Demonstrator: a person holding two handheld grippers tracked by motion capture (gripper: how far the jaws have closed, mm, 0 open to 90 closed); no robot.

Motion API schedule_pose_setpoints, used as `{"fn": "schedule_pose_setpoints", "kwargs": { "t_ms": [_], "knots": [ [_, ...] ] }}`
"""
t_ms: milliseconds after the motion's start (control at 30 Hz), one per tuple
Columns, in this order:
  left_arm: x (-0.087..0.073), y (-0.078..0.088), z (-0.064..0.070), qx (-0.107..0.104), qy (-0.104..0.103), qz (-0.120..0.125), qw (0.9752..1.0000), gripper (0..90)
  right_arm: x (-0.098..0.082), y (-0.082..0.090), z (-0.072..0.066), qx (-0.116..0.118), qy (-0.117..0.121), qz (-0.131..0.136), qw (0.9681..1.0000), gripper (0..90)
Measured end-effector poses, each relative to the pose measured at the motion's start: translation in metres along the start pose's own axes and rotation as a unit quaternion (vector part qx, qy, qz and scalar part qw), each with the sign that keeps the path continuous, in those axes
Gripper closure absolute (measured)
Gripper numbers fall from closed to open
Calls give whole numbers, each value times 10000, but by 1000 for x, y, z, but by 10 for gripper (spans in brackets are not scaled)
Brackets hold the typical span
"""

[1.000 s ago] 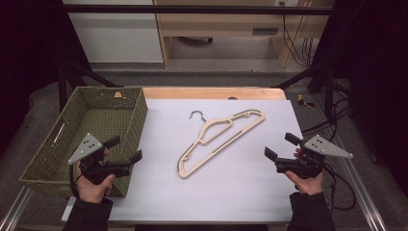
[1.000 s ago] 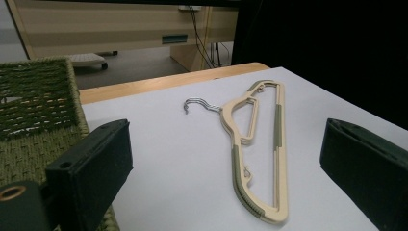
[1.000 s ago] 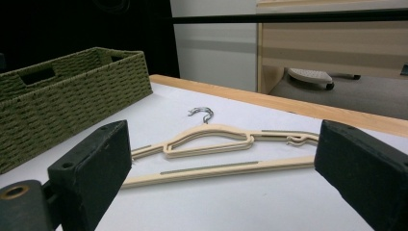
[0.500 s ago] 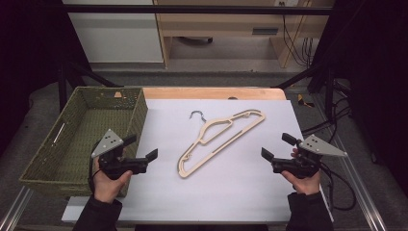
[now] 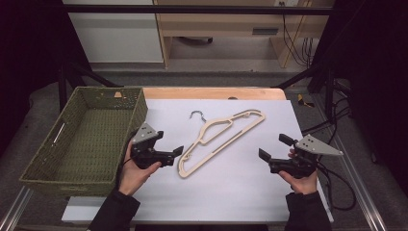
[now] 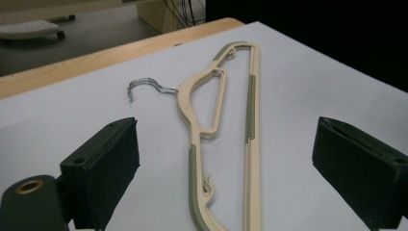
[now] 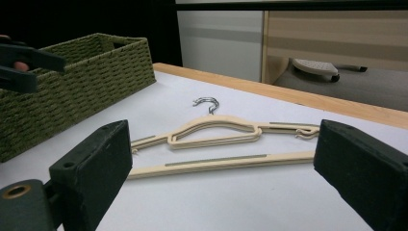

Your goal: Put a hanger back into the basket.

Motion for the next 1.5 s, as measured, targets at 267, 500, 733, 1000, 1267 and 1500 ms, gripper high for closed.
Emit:
{"fn": "schedule_pose_setpoints", "kwargs": {
  "t_ms": [267, 500, 733, 1000, 1267, 1500],
  "knots": [
    [-7, -49, -1, 0, 37, -506, 9987, 129, 1, 1, 0, 24, -10, 53, 10000, 73],
    [-21, -79, -6, 6, 78, -836, 9965, 233, -1, -4, -1, 47, 9, -26, 10000, 73],
    [-31, -98, -11, -19, 185, -1076, 9940, 384, -1, -4, 0, 50, 12, -11, 10000, 73],
    [-49, -119, -14, -53, 184, -1511, 9883, 547, -2, -5, 0, 56, 6, 4, 10000, 72],
    [-60, -131, -21, 45, 236, -1690, 9853, 665, -3, -8, -1, 69, 28, -52, 10000, 71],
    [-63, -133, -23, 6, 198, -1764, 9841, 709, -5, -9, -2, 84, 12, -97, 9999, 71]
  ]
}}
Point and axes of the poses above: each handheld gripper's, and its own axes: y roughly backward along the jaws, x roughly out of its top, z roughly to its right, the point moved 7 cm from there along -y, roughly forward along the jaws, and after that the axes turned 2 degrees about -y, right-handed, at the moved point
